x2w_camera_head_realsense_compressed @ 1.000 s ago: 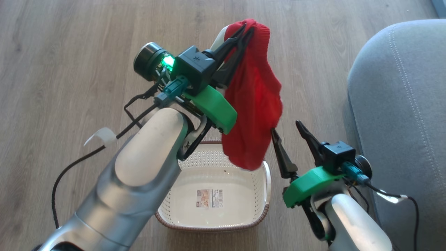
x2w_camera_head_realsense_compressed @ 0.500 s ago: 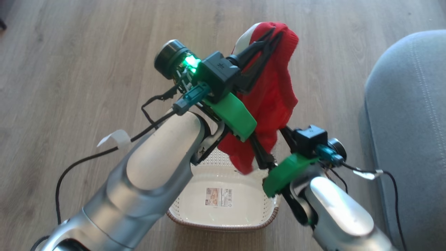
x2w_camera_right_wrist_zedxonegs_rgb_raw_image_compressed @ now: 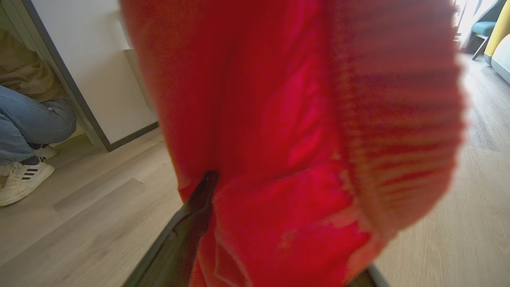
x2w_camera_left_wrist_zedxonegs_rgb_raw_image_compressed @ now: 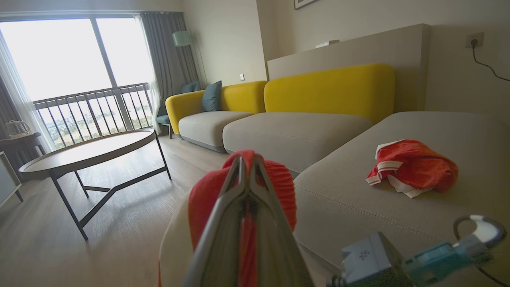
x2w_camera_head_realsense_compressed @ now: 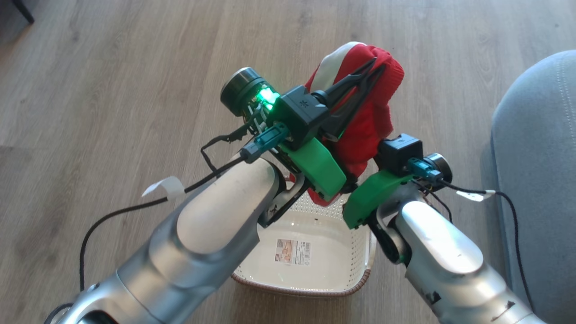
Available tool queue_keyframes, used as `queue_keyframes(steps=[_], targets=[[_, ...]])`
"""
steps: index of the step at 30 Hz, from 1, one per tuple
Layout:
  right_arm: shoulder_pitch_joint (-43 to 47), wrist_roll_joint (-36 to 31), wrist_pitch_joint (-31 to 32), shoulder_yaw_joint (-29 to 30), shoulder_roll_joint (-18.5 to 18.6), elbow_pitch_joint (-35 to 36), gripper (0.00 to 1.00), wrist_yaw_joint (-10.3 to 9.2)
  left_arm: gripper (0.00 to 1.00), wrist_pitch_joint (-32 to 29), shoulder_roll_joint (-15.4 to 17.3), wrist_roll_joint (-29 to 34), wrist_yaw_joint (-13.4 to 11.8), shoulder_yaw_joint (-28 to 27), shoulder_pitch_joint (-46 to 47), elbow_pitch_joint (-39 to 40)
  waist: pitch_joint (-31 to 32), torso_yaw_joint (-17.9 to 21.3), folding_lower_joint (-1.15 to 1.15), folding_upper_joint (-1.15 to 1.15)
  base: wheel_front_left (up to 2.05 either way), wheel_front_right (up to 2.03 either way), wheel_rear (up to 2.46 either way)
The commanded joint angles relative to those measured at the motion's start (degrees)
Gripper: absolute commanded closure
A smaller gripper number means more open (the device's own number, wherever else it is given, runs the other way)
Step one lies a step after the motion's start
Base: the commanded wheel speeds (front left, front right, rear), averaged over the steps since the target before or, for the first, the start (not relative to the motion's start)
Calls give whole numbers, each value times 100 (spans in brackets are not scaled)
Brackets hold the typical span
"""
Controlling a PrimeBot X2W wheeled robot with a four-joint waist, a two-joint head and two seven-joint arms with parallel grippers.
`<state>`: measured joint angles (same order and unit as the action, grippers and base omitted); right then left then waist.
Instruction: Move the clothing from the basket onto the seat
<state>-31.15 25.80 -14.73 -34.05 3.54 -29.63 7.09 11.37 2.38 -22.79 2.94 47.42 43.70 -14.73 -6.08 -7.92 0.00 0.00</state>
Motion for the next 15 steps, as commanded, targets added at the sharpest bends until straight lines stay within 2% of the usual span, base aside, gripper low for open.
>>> queue_keyframes(steps=[1, 2, 3, 13, 15], targets=[[-246, 46, -27, 14, -67, 48, 45, 40, 100, 47, 50, -46, -55, -144, 325, 207, -16, -35, 0, 0, 0, 0, 0], [-276, 62, -27, 39, -67, -4, 64, 40, 100, 59, 50, -65, -67, -115, 331, 212, -24, -53, 0, 0, 0, 0, 0], [-305, 75, -27, 69, -67, -44, 100, 40, 100, 71, 50, -82, -76, -88, 335, 216, -34, -68, 0, 0, 0, 0, 0], [-258, 54, -27, 242, -67, 38, 100, 40, 100, 190, 91, -140, -92, -30, 305, -45, -167, 13, 0, 0, 0, 0, 0], [-225, 15, -27, 318, -67, 117, 100, 40, 54, 217, 107, -176, -46, -29, 273, -100, -186, 73, 0, 0, 0, 0, 0]])
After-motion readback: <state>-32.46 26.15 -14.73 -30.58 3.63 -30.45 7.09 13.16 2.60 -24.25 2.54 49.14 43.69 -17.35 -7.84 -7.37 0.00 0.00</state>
